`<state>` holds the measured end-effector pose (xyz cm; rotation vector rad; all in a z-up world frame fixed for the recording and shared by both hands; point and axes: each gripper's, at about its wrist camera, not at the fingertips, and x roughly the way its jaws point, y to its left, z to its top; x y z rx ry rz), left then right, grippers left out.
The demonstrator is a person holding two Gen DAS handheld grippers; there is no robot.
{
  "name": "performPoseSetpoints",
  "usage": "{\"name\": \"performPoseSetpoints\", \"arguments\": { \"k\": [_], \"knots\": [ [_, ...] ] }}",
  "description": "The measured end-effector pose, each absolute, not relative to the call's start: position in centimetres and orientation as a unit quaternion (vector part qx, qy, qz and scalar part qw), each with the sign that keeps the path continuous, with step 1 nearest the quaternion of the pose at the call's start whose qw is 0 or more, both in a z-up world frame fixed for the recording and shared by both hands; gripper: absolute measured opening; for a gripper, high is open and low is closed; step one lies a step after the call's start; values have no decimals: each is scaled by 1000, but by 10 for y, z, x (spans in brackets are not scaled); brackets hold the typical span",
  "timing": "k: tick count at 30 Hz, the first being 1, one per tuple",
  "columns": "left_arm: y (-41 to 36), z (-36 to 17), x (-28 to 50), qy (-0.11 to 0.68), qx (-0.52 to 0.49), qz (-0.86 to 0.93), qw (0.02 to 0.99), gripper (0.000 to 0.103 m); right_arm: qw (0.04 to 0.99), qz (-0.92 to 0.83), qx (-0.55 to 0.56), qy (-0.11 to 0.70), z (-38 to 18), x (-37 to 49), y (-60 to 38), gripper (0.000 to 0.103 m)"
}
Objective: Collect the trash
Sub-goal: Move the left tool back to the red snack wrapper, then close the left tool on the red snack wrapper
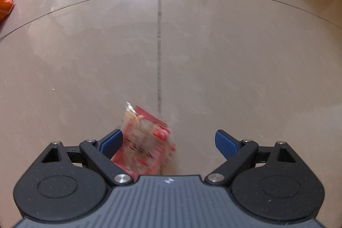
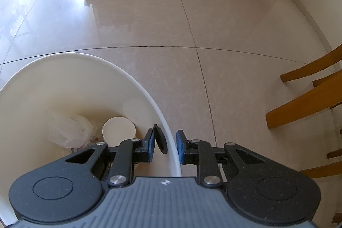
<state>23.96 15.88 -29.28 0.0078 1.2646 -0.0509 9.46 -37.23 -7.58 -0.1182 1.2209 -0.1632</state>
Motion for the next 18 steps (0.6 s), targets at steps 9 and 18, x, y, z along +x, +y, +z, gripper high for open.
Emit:
{"name": "performPoseSetpoints", "arguments": {
  "k": [9,18],
  "knots": [
    [186,-309,257,609,-33,0,792,93,814,-81,-56,573,-76,97,-368,26],
    [168,-317,232,626,1,-41,779,95,814,-80,-57,572,-77,95,-369,26]
  ]
}}
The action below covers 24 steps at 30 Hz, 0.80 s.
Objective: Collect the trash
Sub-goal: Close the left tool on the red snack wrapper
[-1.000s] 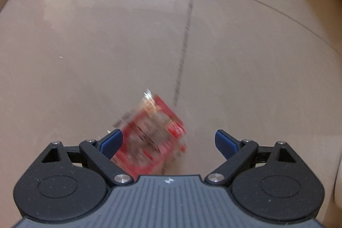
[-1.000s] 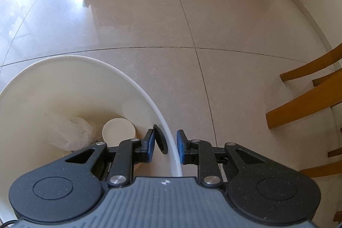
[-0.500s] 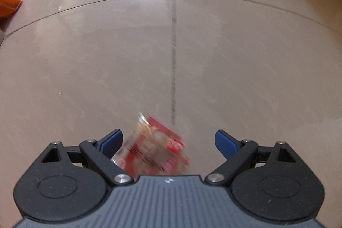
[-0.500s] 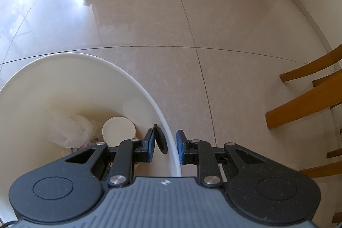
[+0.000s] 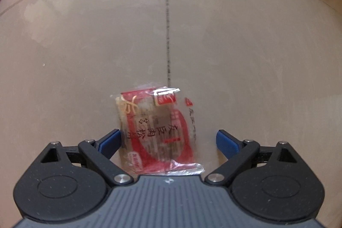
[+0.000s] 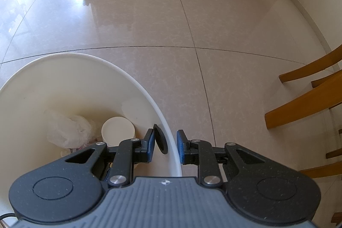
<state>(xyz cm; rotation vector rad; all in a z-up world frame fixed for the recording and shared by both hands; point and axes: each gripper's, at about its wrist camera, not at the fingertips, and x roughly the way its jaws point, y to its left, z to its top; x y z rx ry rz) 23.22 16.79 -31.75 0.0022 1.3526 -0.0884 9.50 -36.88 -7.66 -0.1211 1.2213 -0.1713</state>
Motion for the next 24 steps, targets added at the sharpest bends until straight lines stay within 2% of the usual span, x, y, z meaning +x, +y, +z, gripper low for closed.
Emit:
{"name": "performPoseSetpoints", "arguments": {
  "k": [3,5,8,10,12,17,24],
  "knots": [
    [158,-317,234,611,-6,-22,791,95,814,-81,-56,572,-76,95,-369,26],
    [160,-315,234,602,-31,-7,798,89,814,-81,-58,572,-76,95,-369,26],
    [170,-314,225,588,-39,-1,808,77,814,-81,-57,572,-76,96,-368,26],
    [169,-311,215,583,-32,-11,812,59,814,-80,-57,573,-76,96,-368,26],
    [165,-305,208,586,-30,-13,810,51,814,-79,-57,573,-77,96,-368,26],
    [146,-289,219,596,-12,-6,803,44,814,-81,-56,572,-76,96,-368,26],
    [131,-229,221,609,1,-27,793,43,812,-78,-56,575,-76,97,-369,25]
  ]
}}
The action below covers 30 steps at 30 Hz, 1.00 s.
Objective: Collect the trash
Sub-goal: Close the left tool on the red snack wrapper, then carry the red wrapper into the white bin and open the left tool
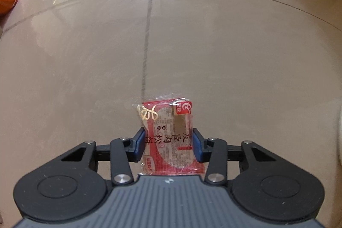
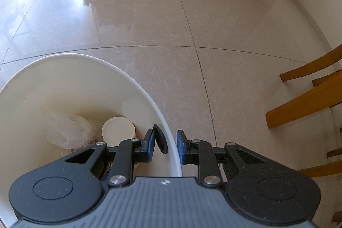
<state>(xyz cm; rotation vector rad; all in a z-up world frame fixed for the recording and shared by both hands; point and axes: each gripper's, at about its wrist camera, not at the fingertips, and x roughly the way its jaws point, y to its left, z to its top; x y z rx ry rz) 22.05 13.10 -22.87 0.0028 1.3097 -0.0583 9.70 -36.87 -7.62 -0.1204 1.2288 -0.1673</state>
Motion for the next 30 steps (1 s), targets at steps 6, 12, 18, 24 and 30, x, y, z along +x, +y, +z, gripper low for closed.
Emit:
{"name": "performPoseSetpoints", "arguments": {
  "k": [6,12,18,24,30],
  "knots": [
    [83,-149,207,604,24,-97,790,43,813,-78,-42,576,-75,98,-374,25],
    [20,-57,192,586,43,-181,789,43,815,-74,-42,573,-76,97,-377,25],
    [-55,34,171,559,84,-255,785,43,817,-72,-21,572,-76,95,-385,24],
    [-120,96,148,532,85,-317,781,45,816,-71,-6,573,-75,96,-392,24],
    [-165,104,134,520,93,-354,772,57,817,-70,-3,572,-74,96,-394,24]
  ]
}}
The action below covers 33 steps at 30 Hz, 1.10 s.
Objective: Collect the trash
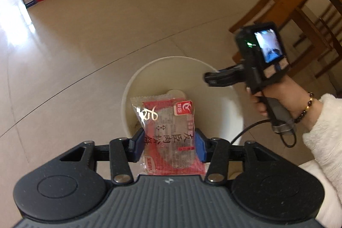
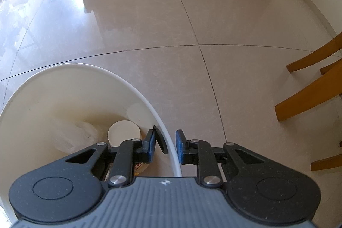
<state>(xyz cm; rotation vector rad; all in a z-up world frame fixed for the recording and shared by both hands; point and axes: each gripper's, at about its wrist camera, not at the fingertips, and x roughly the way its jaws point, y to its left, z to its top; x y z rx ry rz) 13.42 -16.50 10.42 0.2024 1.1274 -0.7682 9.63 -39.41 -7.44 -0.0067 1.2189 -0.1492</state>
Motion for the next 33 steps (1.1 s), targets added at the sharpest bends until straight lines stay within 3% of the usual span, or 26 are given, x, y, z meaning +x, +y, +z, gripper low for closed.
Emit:
{"name": "performPoseSetpoints", "arguments": {
  "k": [1,3,21,26,33],
  "knots": [
    [-168,96,135,522,97,-353,771,74,818,-70,0,572,-74,96,-396,23],
    [-174,94,134,518,104,-339,779,89,817,-69,4,572,-73,96,-398,23],
    [-169,45,123,457,80,-248,850,100,821,-57,-2,568,-70,90,-404,22],
    [-171,8,135,529,56,-227,815,100,819,-59,-12,571,-70,87,-398,19],
    [-180,14,131,493,137,-212,832,100,812,-55,-9,582,-63,80,-398,20]
  ]
}}
